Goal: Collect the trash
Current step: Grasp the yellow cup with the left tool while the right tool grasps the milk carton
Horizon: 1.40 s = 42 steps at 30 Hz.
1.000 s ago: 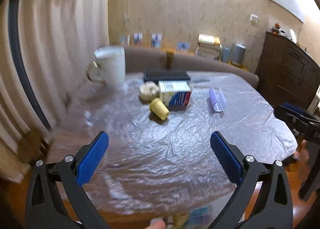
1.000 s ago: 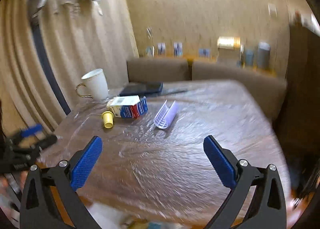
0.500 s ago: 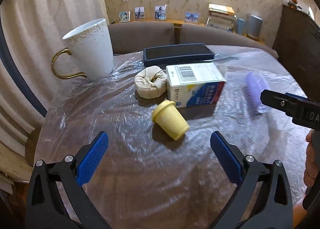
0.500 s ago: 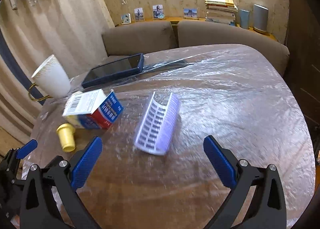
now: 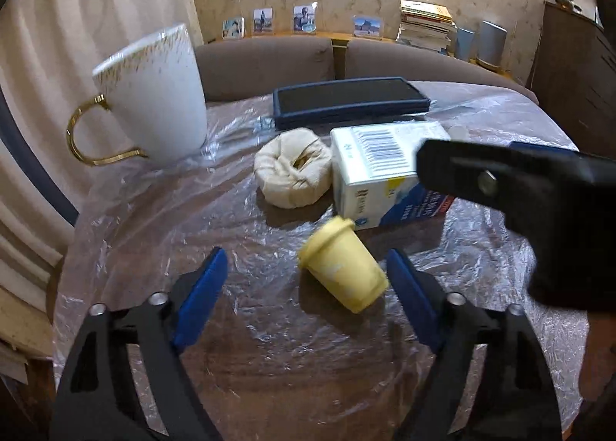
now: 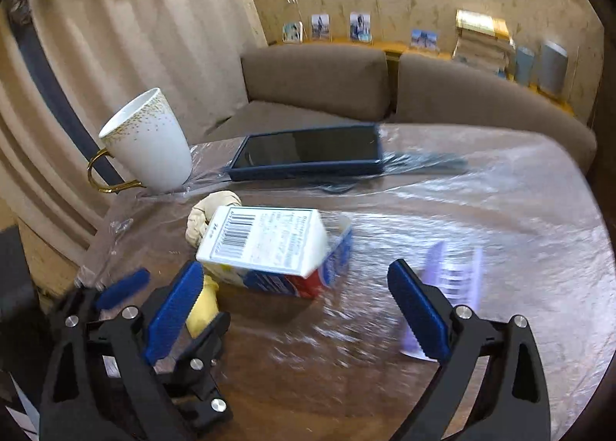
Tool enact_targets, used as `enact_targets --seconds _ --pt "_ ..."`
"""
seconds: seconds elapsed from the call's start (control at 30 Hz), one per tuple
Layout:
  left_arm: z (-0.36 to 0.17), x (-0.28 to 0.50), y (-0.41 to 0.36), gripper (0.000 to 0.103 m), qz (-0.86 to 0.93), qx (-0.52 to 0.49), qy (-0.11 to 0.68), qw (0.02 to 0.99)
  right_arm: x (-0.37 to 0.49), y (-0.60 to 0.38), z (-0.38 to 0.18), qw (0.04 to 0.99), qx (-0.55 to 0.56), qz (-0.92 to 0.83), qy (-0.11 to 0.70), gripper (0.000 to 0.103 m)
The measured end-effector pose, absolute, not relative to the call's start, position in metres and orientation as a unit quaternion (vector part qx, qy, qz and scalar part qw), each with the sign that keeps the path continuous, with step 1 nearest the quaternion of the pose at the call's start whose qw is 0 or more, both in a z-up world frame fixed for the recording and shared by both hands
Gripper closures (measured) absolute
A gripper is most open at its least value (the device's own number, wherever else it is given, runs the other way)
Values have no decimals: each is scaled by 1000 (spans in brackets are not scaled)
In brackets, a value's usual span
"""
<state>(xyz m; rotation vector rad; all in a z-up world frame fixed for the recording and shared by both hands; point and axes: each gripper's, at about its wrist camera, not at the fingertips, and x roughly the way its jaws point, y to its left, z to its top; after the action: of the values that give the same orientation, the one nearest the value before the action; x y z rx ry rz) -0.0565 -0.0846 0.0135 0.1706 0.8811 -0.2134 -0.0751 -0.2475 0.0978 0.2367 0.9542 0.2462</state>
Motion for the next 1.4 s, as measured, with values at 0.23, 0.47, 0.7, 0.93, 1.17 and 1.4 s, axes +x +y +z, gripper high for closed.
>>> enact_targets --seconds 0.23,0.47,0.7,0.93,1.17,1.4 --pt "13 -51 -69 33 -85 75 420 900 -60 -216 96 877 82 101 463 8" --pt "11 -44 -68 33 -104 83 435 891 -48 -210 76 867 83 81 485 8" --pt "9 -39 -68 48 -129 65 449 882 -51 -211 71 871 75 98 476 20" --pt "10 -41 -66 66 -135 60 451 880 -73 -233 82 872 112 120 461 20" --pt "13 -46 -62 72 -140 47 453 879 -97 -250 94 873 132 136 449 20" --pt "20 -59 -53 72 -149 15 456 877 -122 -259 99 869 138 157 448 20"
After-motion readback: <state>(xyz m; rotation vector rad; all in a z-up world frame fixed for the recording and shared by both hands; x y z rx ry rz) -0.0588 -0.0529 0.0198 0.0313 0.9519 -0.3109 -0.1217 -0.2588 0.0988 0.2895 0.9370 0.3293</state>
